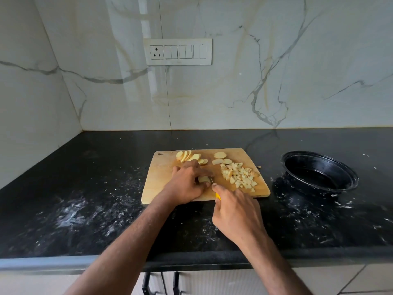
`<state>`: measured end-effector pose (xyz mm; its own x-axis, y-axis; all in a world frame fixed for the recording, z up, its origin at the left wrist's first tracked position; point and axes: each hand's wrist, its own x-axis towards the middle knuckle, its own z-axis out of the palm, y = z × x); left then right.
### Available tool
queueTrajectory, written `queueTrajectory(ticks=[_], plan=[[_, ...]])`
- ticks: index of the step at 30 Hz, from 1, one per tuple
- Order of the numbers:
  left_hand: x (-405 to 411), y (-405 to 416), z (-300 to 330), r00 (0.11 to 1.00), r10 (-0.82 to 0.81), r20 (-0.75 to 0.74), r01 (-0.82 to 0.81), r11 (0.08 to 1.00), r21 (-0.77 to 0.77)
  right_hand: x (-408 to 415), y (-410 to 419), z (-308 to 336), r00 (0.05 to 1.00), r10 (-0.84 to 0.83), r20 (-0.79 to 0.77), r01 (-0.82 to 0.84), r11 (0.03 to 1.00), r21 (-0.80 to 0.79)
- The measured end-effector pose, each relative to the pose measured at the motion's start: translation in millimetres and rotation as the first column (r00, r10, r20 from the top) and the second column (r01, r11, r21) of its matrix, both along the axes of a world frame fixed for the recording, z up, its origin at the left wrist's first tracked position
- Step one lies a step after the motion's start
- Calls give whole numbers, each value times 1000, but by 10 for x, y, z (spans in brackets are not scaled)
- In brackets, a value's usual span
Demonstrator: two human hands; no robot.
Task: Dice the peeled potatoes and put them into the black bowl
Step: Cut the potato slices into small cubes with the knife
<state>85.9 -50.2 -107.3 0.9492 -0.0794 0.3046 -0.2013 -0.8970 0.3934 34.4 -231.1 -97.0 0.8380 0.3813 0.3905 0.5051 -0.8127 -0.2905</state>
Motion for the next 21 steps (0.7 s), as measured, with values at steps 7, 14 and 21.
queueTrajectory(ticks=[7,14,21], plan=[[12,17,-11,1000,-6,1,6,1000,1,-233,-238,-3,999,-35,-35,34,999,-20],[-1,14,8,1000,-6,10,7,994,-109,-166,-323,61,991,-130,-17,131,979,157],[-24,53,-1,997,7,74,15,956,-292,-43,-39,-55,998,-63,-1,63,987,151]])
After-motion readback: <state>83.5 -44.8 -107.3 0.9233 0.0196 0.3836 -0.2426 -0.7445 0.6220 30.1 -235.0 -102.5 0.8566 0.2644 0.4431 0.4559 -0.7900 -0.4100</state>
